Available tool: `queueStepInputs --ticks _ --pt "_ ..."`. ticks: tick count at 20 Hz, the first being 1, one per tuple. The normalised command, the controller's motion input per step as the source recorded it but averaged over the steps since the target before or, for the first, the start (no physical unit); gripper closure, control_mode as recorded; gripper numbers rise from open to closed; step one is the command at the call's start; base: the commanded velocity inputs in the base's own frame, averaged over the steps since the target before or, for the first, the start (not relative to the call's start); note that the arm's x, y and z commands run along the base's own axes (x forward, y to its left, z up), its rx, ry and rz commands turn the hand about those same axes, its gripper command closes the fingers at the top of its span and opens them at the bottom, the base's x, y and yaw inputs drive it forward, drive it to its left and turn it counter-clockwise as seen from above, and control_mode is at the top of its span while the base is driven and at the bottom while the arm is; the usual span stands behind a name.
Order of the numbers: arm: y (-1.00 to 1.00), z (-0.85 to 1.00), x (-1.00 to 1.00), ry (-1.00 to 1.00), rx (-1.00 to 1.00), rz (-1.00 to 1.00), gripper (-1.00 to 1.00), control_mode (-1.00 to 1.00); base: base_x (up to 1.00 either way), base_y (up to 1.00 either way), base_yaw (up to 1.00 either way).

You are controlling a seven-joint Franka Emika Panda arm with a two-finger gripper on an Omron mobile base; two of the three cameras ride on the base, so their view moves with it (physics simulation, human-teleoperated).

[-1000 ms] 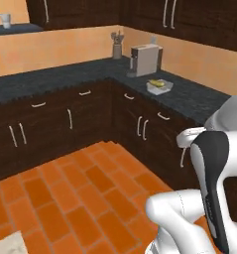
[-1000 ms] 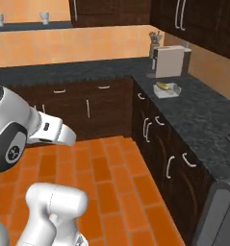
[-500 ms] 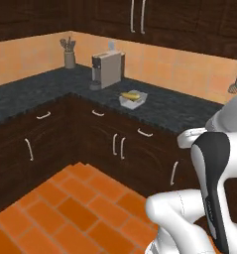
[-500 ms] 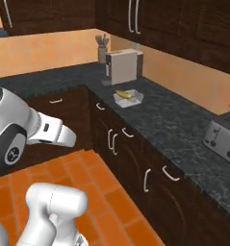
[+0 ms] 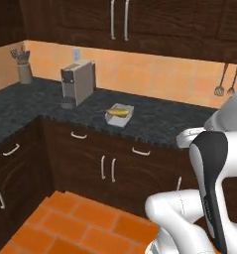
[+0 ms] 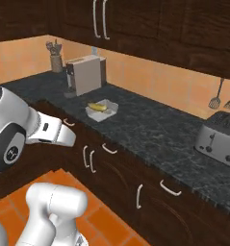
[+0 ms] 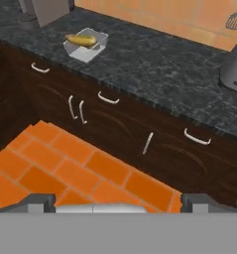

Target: Take the meat container that has the steak and place it on the second highest rack of the freezer. Then take the vegetable container that has the potato and cucumber and place it on the highest rack of the freezer.

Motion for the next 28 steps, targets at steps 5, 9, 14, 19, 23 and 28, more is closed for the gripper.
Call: queueStepInputs --ticks 5,9,14,19,23,28 --pt "0.00 0.00 0.00 0.00 0.00 0.00 -1.00 1.00 0.63 0.24 -0.50" --pt "0.00 0.00 0.00 0.00 0.00 0.00 -1.00 1.00 0.54 0.40 -0.43" --pt "0.00 0.00 0.00 0.00 0.00 0.00 -1.00 1.00 0.54 0.67 -0.36" --pt "0.00 0.00 0.00 0.00 0.00 0.00 -1.00 1.00 0.17 0.85 -0.30" --pt "0.00 0.00 0.00 0.00 0.00 0.00 -1.00 1.00 0.07 0.86 -0.32" --pt "0.00 0.00 0.00 0.00 0.00 0.00 -1.00 1.00 0.23 0.74 -0.30"
